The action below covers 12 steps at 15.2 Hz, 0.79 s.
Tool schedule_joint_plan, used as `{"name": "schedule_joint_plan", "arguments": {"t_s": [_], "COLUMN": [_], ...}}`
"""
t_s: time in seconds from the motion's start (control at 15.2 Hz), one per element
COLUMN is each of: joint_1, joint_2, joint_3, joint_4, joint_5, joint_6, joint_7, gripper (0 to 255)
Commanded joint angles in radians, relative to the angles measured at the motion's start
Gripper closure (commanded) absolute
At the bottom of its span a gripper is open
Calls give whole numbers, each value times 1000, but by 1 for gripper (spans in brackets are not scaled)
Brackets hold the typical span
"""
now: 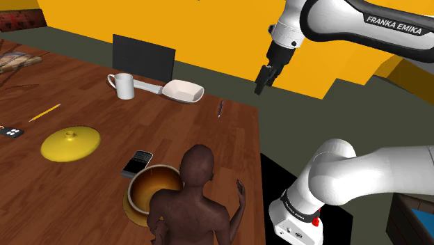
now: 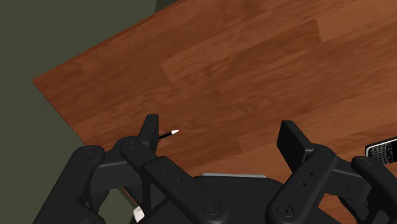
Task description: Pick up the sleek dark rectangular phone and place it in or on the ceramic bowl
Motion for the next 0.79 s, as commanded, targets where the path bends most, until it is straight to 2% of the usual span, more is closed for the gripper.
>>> {"name": "schedule_joint_plan", "arguments": {"t_s": [0.0,0.4,0.73], "joint_1": [0,6,12], "joint_2": [0,4,67], "joint_3": [0,153,285], "joint_4": [0,-83,-104], "joint_5": [0,100,182], "joint_6": [0,66,137], "joint_7": [0,257,469], "gripper": [0,0,0]}}
